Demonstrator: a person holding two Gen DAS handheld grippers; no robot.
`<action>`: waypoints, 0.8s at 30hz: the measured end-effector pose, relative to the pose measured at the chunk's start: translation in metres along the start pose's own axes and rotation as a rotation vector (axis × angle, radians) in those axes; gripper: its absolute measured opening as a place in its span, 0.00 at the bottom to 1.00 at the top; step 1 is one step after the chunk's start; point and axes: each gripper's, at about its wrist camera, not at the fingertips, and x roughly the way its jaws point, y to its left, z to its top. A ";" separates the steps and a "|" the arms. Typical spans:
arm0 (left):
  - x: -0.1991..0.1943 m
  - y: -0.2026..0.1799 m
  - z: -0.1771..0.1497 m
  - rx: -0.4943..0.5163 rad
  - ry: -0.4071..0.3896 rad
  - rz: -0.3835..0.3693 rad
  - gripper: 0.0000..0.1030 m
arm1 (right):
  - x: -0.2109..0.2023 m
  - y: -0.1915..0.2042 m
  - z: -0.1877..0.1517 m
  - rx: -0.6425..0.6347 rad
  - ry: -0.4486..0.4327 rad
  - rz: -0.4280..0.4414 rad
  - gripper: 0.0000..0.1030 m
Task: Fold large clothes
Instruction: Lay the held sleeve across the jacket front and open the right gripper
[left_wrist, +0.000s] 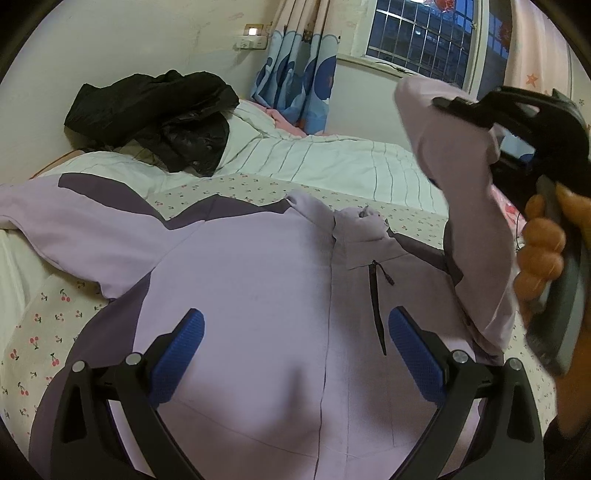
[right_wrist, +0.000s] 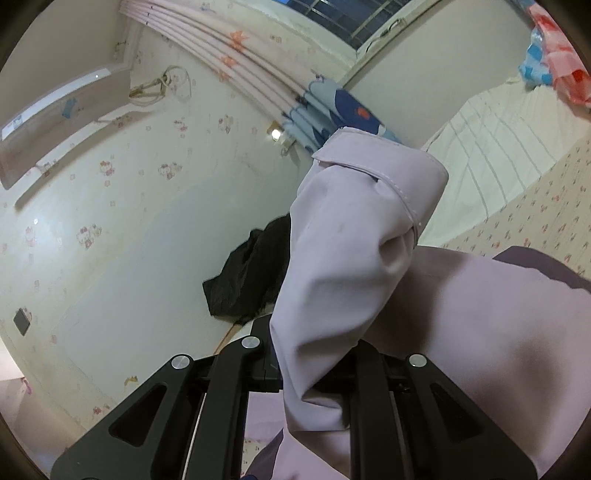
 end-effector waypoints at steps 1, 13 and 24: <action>0.000 0.001 0.000 -0.003 -0.001 0.002 0.93 | 0.007 0.000 -0.005 -0.001 0.013 0.001 0.11; 0.001 0.014 0.008 -0.034 -0.008 0.035 0.93 | 0.076 -0.017 -0.070 -0.020 0.192 -0.030 0.11; 0.006 0.046 0.017 -0.128 0.011 0.059 0.93 | 0.126 -0.035 -0.144 -0.136 0.367 -0.159 0.14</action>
